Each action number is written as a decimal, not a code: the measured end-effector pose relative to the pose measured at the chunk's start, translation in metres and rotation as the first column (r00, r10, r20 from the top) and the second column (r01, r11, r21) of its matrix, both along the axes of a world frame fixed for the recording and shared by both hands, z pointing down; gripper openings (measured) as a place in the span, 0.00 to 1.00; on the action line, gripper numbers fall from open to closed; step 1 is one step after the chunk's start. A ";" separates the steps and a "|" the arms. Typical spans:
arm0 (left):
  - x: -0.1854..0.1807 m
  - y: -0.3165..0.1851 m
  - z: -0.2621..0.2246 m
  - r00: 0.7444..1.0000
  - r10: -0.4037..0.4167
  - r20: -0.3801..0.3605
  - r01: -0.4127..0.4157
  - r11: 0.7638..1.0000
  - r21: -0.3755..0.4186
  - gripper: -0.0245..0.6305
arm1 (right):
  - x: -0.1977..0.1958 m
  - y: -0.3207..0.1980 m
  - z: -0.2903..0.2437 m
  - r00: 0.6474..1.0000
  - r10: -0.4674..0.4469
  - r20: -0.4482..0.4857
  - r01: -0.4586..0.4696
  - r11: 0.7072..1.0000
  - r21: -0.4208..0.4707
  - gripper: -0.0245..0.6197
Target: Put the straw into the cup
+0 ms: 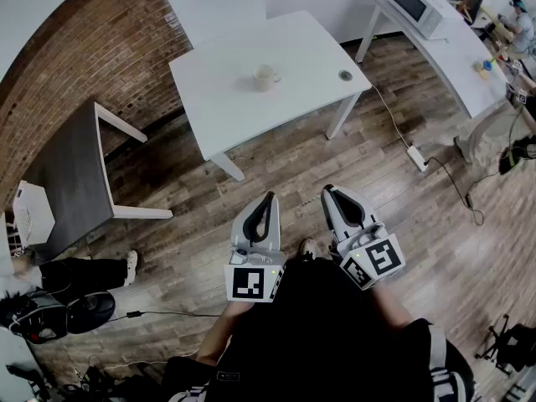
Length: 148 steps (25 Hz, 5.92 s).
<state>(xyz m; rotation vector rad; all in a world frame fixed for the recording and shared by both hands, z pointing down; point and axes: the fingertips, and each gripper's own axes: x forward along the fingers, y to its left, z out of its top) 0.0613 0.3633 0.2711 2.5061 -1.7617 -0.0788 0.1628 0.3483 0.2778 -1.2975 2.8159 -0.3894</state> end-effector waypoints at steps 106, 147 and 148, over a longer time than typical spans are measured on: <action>-0.134 -0.410 0.053 0.999 -0.023 -0.034 0.018 0.992 -0.122 0.04 | -0.116 -0.413 0.038 0.999 0.033 -0.027 -0.036 0.994 -0.101 0.06; -0.111 -0.506 0.187 0.998 -0.053 -0.035 0.038 0.940 -0.338 0.04 | -0.121 -0.537 0.203 0.999 -0.037 -0.012 0.031 0.949 -0.313 0.06; -0.112 -0.507 0.190 0.998 -0.058 -0.038 0.042 0.940 -0.338 0.04 | -0.121 -0.537 0.207 0.999 -0.038 -0.014 0.032 0.948 -0.317 0.06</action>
